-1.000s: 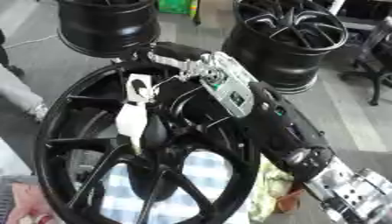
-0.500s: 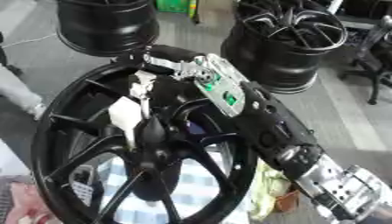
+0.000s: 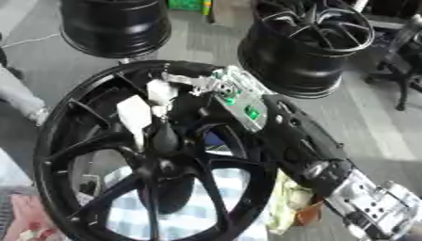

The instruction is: Pull the pin out of the wheel hub.

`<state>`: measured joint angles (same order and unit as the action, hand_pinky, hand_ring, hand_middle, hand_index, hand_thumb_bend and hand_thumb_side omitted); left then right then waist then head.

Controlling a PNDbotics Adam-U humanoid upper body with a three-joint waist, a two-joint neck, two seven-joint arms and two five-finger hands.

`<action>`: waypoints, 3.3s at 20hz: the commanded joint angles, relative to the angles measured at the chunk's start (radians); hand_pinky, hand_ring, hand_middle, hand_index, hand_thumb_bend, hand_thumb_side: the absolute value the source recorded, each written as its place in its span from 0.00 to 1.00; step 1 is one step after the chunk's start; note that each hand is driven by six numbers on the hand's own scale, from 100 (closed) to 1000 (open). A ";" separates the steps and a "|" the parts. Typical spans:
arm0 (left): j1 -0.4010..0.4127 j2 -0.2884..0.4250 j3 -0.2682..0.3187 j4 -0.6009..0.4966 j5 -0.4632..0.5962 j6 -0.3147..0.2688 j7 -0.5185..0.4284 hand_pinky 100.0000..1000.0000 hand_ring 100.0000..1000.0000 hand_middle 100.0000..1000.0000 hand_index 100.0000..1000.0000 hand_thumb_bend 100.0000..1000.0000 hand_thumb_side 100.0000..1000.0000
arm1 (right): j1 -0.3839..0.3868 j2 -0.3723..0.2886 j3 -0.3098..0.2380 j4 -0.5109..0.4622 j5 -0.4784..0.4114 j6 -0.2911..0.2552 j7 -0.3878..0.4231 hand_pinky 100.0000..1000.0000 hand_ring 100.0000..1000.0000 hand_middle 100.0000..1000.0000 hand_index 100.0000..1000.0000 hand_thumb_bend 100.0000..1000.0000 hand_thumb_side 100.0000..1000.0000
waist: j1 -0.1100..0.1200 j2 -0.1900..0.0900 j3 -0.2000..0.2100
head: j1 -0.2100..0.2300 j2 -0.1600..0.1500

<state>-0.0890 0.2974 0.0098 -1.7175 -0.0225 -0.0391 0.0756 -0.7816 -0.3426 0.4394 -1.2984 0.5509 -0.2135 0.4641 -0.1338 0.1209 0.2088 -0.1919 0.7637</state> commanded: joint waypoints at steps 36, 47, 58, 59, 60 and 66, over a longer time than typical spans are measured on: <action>0.006 0.013 0.012 0.011 0.012 -0.003 0.003 0.62 0.60 0.64 0.79 0.00 0.76 | 0.026 -0.219 -0.133 -0.303 -0.181 0.066 -0.340 0.00 0.00 0.16 0.42 0.00 0.01 | 0.002 -0.041 -0.025 | 0.057 0.006; 0.021 0.014 0.025 0.020 0.018 -0.007 0.017 0.62 0.60 0.64 0.79 0.00 0.76 | 0.254 -0.429 -0.321 -0.436 -0.338 0.149 -0.495 0.00 0.00 0.15 0.41 0.00 0.07 | 0.005 -0.059 -0.057 | 0.095 0.006; 0.025 0.014 0.038 0.012 0.025 -0.009 0.029 0.62 0.60 0.64 0.79 0.00 0.76 | 0.538 -0.457 -0.472 -0.417 -0.369 0.163 -0.695 0.00 0.00 0.14 0.41 0.00 0.26 | 0.020 -0.053 -0.081 | 0.103 0.006; 0.025 0.014 0.039 0.010 0.025 -0.009 0.030 0.62 0.60 0.64 0.79 0.00 0.76 | 0.556 -0.451 -0.479 -0.406 -0.370 0.161 -0.713 0.00 0.00 0.14 0.41 0.00 0.29 | 0.021 -0.051 -0.083 | 0.101 0.006; 0.025 0.014 0.039 0.008 0.024 -0.008 0.030 0.62 0.60 0.64 0.80 0.00 0.76 | 0.573 -0.443 -0.486 -0.394 -0.371 0.160 -0.730 0.00 0.00 0.15 0.41 0.00 0.30 | 0.022 -0.049 -0.085 | 0.097 0.006; 0.024 0.013 0.040 0.002 0.019 -0.007 0.031 0.62 0.60 0.64 0.80 0.00 0.76 | 0.629 -0.397 -0.508 -0.273 -0.365 0.159 -0.811 0.00 0.00 0.15 0.42 0.00 0.34 | 0.026 -0.039 -0.091 | 0.086 0.006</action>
<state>-0.0601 0.2975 0.0412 -1.6931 0.0016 -0.0459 0.1040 -0.1464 -0.7221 -0.0460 -1.5913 0.1846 -0.0549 -0.3275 -0.1139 0.0904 0.1203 -0.1012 0.7649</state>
